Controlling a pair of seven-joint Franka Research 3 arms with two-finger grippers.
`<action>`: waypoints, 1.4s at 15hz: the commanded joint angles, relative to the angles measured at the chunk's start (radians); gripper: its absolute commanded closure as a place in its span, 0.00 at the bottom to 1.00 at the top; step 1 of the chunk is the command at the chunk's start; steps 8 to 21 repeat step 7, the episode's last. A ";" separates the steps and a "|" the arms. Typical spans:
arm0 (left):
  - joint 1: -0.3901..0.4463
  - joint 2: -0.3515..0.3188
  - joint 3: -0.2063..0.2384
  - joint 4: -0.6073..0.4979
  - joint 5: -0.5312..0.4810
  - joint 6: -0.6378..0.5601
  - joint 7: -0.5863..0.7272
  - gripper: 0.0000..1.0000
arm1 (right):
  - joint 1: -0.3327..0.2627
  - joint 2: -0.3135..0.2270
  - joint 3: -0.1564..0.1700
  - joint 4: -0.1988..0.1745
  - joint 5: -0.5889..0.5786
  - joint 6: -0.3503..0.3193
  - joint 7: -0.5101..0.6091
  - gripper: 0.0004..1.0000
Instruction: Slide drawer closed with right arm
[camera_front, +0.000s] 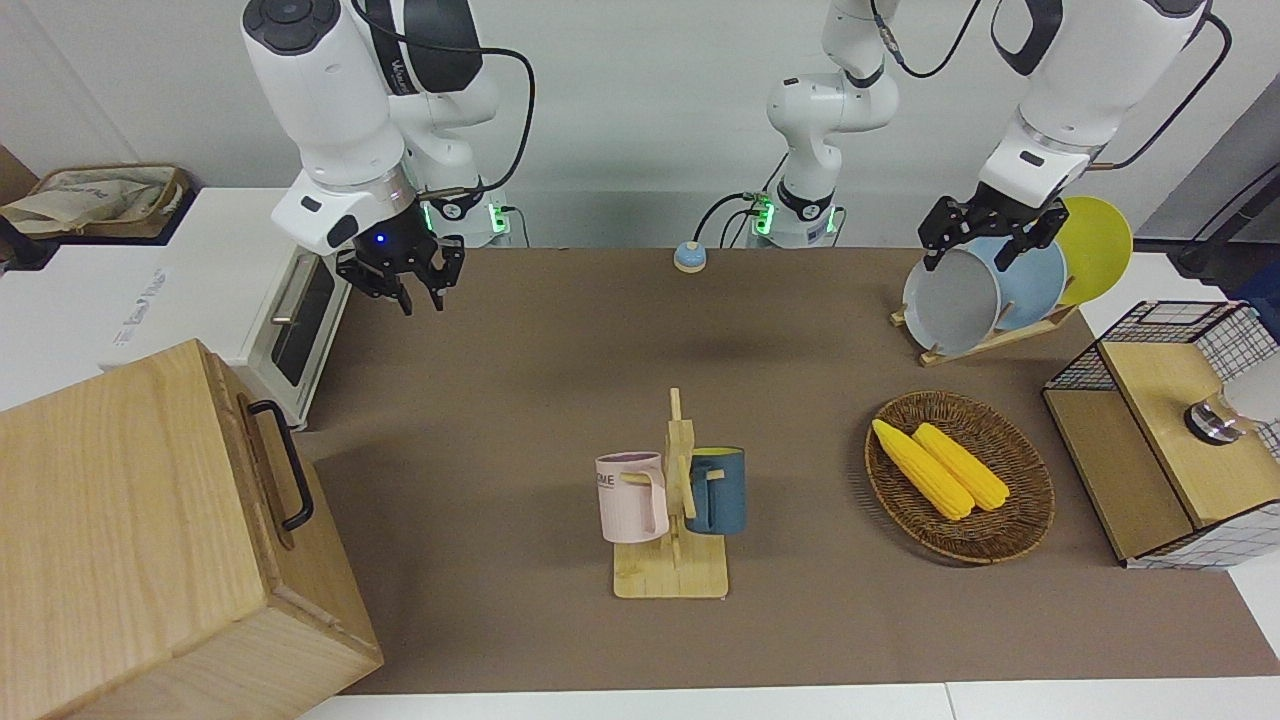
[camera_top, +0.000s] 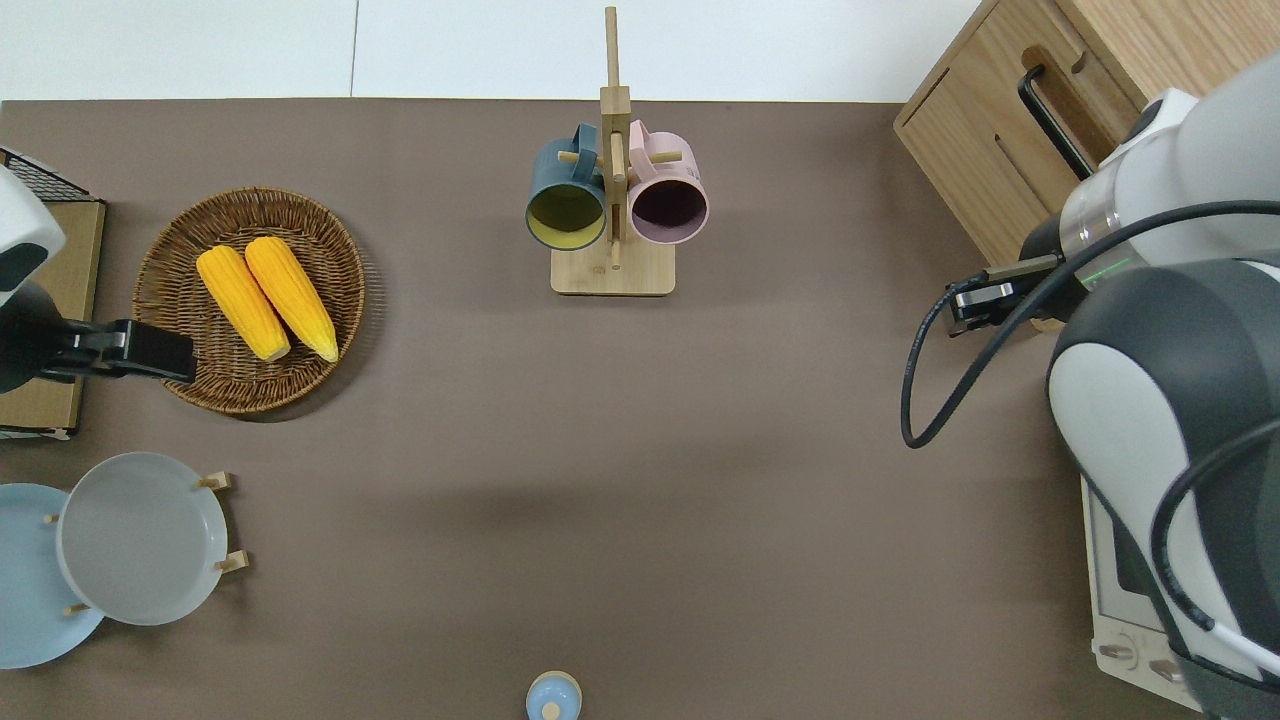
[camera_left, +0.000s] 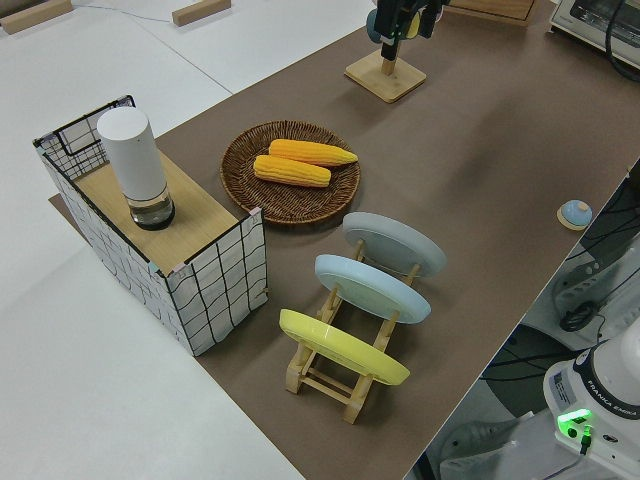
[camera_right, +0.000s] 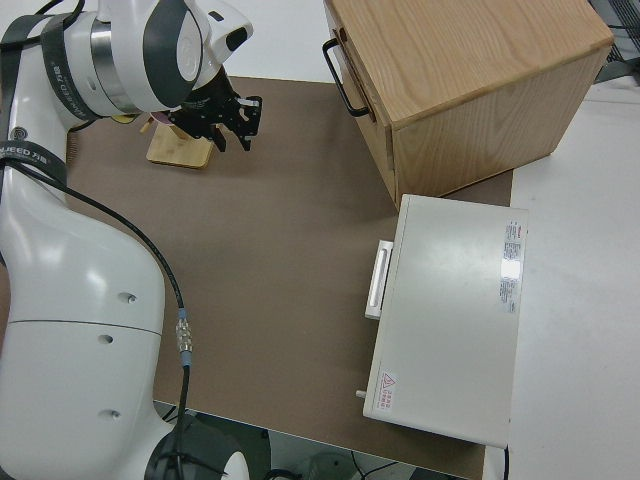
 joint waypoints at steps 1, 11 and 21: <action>0.004 0.011 -0.006 0.024 0.017 -0.020 0.010 0.01 | -0.009 -0.004 0.001 -0.005 0.025 0.002 -0.009 0.01; 0.004 0.011 -0.006 0.026 0.017 -0.020 0.010 0.01 | 0.006 -0.001 0.001 -0.002 -0.006 0.012 0.017 0.01; 0.004 0.011 -0.006 0.026 0.017 -0.020 0.010 0.01 | 0.006 -0.001 0.001 -0.002 -0.006 0.012 0.017 0.01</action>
